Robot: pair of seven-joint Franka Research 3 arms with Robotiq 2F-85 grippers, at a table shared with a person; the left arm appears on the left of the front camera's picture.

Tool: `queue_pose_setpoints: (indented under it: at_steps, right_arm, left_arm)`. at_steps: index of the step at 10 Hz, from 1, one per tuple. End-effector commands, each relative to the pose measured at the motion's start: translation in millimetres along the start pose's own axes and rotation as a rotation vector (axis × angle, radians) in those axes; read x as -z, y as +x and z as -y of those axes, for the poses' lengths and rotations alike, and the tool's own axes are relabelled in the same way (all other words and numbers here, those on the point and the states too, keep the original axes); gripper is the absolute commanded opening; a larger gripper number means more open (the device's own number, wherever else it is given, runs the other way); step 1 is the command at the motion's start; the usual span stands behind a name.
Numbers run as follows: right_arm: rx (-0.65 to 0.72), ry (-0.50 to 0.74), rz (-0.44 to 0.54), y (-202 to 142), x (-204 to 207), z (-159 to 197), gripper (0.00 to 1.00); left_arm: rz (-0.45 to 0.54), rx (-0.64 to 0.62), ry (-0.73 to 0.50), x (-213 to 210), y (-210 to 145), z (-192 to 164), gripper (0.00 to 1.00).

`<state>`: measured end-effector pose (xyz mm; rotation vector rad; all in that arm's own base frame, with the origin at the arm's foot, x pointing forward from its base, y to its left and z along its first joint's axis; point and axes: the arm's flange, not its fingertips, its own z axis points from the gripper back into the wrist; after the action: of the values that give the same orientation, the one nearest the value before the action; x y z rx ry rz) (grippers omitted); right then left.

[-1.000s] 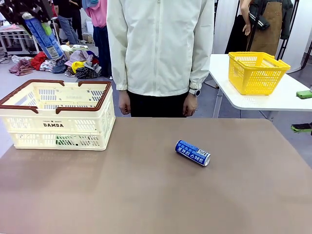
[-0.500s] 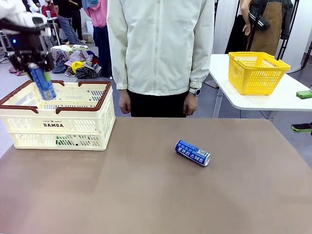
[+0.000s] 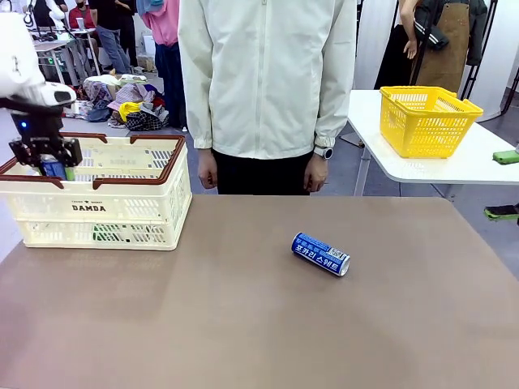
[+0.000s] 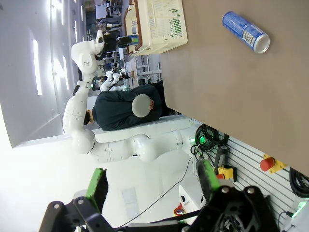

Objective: Place the drinks into the Shopping basket.
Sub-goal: Pick up one drink and place it into the Shopping basket.

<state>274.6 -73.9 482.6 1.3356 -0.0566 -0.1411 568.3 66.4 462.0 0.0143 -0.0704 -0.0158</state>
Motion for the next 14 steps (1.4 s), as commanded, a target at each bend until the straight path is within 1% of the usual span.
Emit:
queue_pose_setpoints:
  at_steps: [1, 3, 6, 9, 10, 11, 12, 14]
  right_arm:
    - [0.001, 0.007, -0.006, 0.2, -1.5, -4.3, 1.0]
    - [0.001, 0.007, -0.006, 0.2, -1.5, -4.3, 1.0]
    - [0.001, 0.007, -0.006, 0.2, -1.5, -4.3, 1.0]
    - [0.001, 0.007, -0.006, 0.2, -1.5, -4.3, 1.0]
    - [0.001, 0.007, -0.006, 0.2, -1.5, -4.3, 1.0]
    - [0.001, 0.007, -0.006, 0.2, -1.5, -4.3, 1.0]
    - [0.001, 0.007, -0.006, 0.2, -1.5, -4.3, 1.0]
    - [0.001, 0.007, -0.006, 0.2, -1.5, -4.3, 1.0]
  left_arm:
    - [0.069, 0.015, -0.04, 12.4, -3.6, 0.6, 0.0]
    - [0.046, 0.041, -0.037, 30.5, 5.6, 2.4, 0.0]
    - [0.003, 0.064, -0.057, 40.7, 16.1, 12.0, 0.0]
    - [-0.012, 0.078, -0.055, 44.9, 23.2, 19.5, 0.0]
    - [-0.017, 0.086, -0.052, 45.1, 24.9, 21.7, 0.37]
    - [-0.029, 0.082, -0.045, 45.5, 26.4, 22.7, 0.96]
    - [-0.033, 0.081, -0.038, 45.9, 26.4, 23.1, 1.0]
    - [-0.026, 0.081, -0.036, 43.5, 24.4, 22.2, 1.0]
